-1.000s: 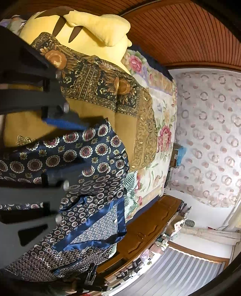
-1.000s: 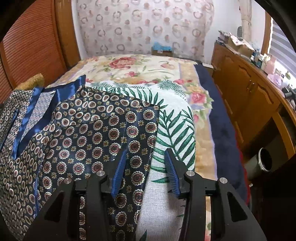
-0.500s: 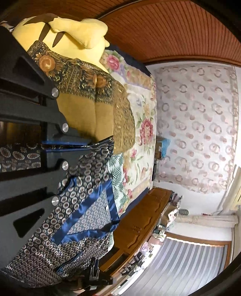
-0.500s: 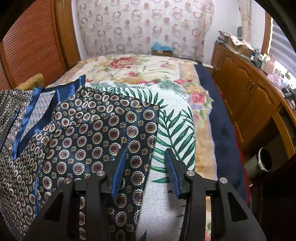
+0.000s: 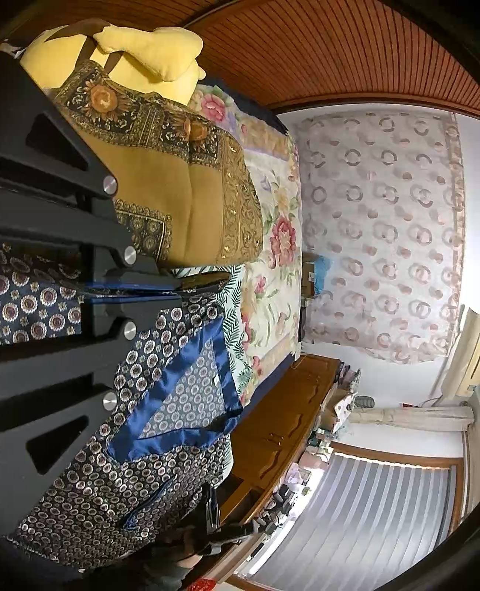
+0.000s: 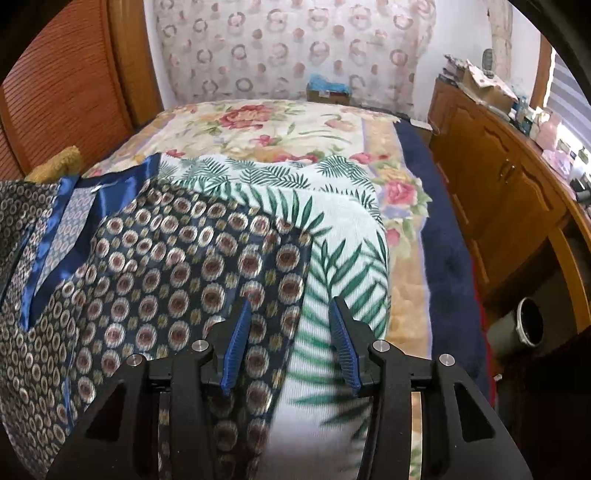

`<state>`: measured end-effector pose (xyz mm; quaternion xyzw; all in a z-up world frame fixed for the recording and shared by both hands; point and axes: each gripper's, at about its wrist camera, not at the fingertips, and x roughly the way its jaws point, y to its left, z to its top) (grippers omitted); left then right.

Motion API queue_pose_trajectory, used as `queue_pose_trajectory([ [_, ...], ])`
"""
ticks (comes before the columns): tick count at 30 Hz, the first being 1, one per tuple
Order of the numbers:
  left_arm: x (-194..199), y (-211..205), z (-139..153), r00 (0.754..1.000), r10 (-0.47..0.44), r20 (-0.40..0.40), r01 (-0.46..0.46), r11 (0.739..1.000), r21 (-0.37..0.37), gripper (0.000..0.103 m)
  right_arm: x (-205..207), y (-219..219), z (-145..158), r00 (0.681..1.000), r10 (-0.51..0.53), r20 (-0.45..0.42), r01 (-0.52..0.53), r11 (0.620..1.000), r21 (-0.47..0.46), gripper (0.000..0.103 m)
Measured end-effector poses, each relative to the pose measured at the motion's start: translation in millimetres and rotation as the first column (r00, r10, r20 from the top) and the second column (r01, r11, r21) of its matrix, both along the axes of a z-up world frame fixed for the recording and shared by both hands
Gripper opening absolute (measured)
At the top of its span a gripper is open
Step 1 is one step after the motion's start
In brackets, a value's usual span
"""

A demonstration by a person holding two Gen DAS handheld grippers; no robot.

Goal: Fold small clothes
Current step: 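Grasp the hem with the left gripper while the right gripper grasps the hem too, lifting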

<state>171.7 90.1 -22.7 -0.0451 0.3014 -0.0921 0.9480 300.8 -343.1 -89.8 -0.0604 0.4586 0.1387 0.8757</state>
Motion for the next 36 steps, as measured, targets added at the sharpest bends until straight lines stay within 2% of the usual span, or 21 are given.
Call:
queue_pose_trajectory([
  [1, -2.3, -1.2, 0.2, 1.0, 0.001, 0.004, -0.001, 1.0, -0.002, 0.0, 2.6, 1.0, 0.1, 1.0, -0.003, -0.001, 0.003, 1.0, -0.002, 0.044],
  [3, -8.9, -5.6, 2.5, 1.0, -0.006, 0.015, 0.006, 1.0, -0.002, 0.0, 7.3, 3.1, 0.5, 1.0, -0.006, 0.008, 0.006, 1.0, 0.001, 0.021],
  [4, -12.4, -7.5, 4.1, 1.0, -0.005, 0.021, 0.005, 1.0, -0.006, 0.0, 7.4, 6.0, 0.7, 1.0, -0.001, 0.006, 0.001, 1.0, 0.013, 0.006],
  [6, -22.1, -11.1, 8.2, 0.999, -0.013, 0.036, 0.013, 1.0, -0.013, 0.0, 4.7, 10.2, 2.6, 1.0, -0.004, 0.015, 0.004, 1.0, 0.022, 0.002],
  [14, -71.3, -13.4, 26.9, 0.995, -0.013, 0.103, 0.016, 1.0, -0.024, 0.0, -55.7, 22.6, 56.1, 0.982, 0.001, 0.189, -0.021, 0.995, 0.102, 0.0],
  [21, -131.0, -7.8, 26.5, 0.991, 0.013, 0.13, -0.006, 0.998, -0.057, 0.0, -131.7, 17.6, 97.3, 0.959, -0.001, 0.283, -0.042, 0.988, 0.147, 0.0],
  [28, -182.5, 3.6, 12.9, 0.993, 0.049, 0.105, -0.043, 0.997, -0.057, 0.0, -202.1, -0.1, 107.6, 0.953, -0.025, 0.301, -0.023, 0.988, 0.153, 0.0],
  [34, -213.0, 20.1, 2.5, 0.994, 0.092, 0.062, -0.088, 0.994, -0.068, 0.0, -253.5, -33.0, 108.4, 0.96, -0.054, 0.276, 0.01, 0.987, 0.159, 0.0],
  [36, -216.5, 24.0, -0.7, 0.991, 0.123, 0.05, -0.12, 0.991, -0.058, 0.004, -264.7, -43.1, 106.0, 0.963, -0.065, 0.26, 0.026, 0.988, 0.152, 0.0],
])
